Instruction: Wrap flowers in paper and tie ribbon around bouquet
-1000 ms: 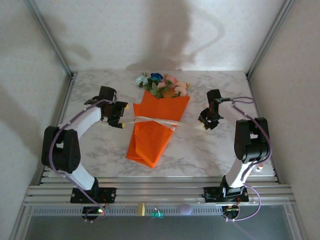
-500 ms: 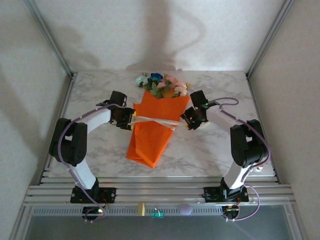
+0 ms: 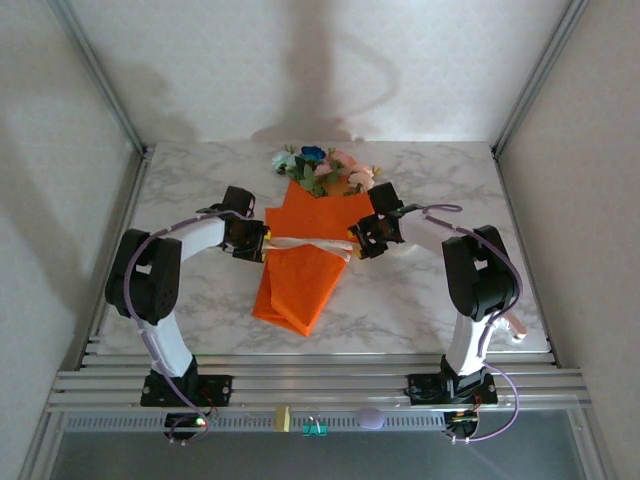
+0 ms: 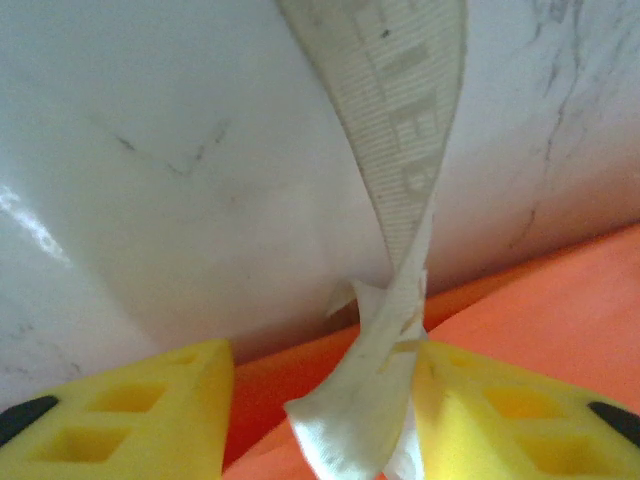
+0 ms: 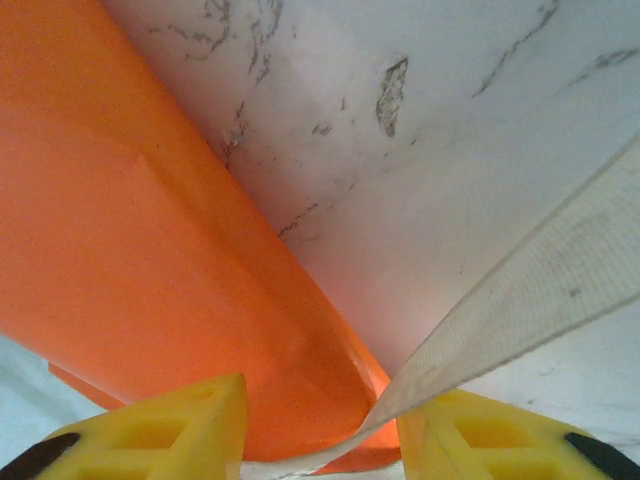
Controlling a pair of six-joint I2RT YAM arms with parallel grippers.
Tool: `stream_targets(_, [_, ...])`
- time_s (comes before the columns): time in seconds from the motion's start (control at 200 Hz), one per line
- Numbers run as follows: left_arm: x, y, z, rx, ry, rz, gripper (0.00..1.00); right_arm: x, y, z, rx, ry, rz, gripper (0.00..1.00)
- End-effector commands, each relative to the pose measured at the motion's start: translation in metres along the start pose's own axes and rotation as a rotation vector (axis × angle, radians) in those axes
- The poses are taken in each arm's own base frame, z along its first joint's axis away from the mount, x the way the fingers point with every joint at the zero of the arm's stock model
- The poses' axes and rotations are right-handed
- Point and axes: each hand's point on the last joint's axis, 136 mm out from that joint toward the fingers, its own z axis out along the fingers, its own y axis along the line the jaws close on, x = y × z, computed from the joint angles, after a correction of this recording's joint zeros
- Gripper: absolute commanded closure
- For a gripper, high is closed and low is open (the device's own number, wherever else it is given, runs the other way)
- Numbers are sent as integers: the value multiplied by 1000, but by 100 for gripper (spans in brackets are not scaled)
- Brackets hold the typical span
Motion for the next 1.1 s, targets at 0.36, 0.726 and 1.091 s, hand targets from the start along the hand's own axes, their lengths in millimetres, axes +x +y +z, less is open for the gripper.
stream_targets(0.36, [-10,2,-16,-16,-66,30,71,2,-6,7,68,-18,61,94])
stream_targets(0.726, [-17,5,-27,-27,-94,52,91,-4,3,-10,63,-83,-16,100])
stream_targets(1.091, [-34,-7,-46,59,-130,39,100,-18,2,-35,85,-150,-122,100])
